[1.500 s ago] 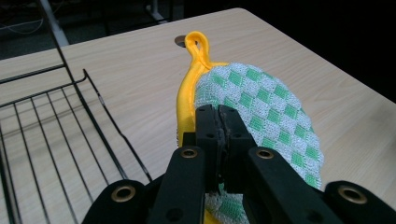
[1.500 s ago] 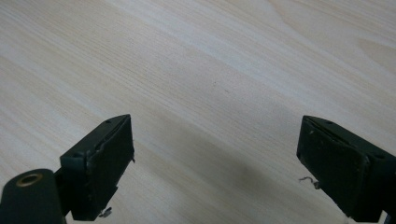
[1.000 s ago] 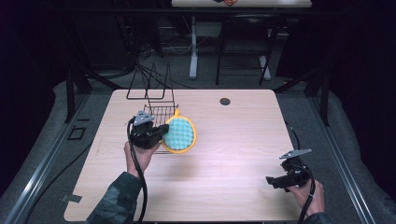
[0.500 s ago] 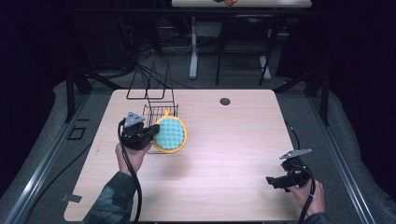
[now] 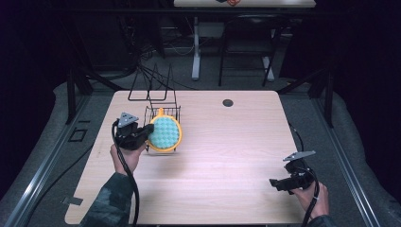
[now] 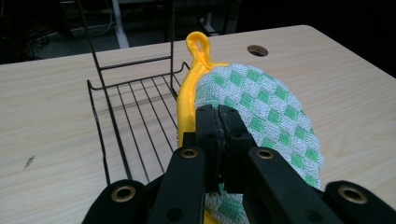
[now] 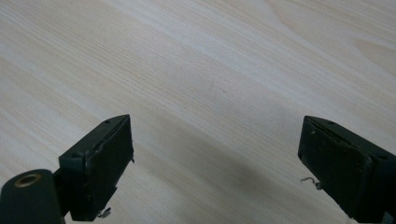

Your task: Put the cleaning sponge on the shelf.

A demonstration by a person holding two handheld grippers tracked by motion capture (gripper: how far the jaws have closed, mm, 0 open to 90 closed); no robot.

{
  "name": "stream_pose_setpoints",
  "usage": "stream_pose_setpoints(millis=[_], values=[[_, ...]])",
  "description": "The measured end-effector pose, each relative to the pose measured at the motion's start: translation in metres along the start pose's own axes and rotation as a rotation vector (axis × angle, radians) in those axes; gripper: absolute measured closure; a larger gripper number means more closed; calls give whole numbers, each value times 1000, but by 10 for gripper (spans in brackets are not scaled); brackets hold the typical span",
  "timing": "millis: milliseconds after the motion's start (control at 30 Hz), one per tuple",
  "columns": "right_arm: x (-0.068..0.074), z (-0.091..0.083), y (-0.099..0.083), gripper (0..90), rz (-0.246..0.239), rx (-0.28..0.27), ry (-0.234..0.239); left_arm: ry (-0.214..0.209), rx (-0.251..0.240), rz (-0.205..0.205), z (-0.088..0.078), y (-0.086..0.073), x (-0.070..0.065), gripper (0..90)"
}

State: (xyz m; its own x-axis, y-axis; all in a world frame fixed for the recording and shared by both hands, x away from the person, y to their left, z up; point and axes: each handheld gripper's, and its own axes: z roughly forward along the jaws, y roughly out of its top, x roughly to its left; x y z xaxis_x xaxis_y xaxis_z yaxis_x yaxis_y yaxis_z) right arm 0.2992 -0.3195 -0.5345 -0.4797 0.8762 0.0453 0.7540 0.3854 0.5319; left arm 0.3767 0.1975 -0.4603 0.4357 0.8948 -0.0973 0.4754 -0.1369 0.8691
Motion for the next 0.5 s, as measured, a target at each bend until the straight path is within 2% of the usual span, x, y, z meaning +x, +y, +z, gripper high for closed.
stream_pose_setpoints(millis=[200, 500], values=[[0, 0, 0, 98, -1, 3, -2, 18, -16, -12, 5, 2, 11, 879], [0, 1, 0, 99, -2, 1, -1, 44, -7, -31, 15, 2, 25, 880]])
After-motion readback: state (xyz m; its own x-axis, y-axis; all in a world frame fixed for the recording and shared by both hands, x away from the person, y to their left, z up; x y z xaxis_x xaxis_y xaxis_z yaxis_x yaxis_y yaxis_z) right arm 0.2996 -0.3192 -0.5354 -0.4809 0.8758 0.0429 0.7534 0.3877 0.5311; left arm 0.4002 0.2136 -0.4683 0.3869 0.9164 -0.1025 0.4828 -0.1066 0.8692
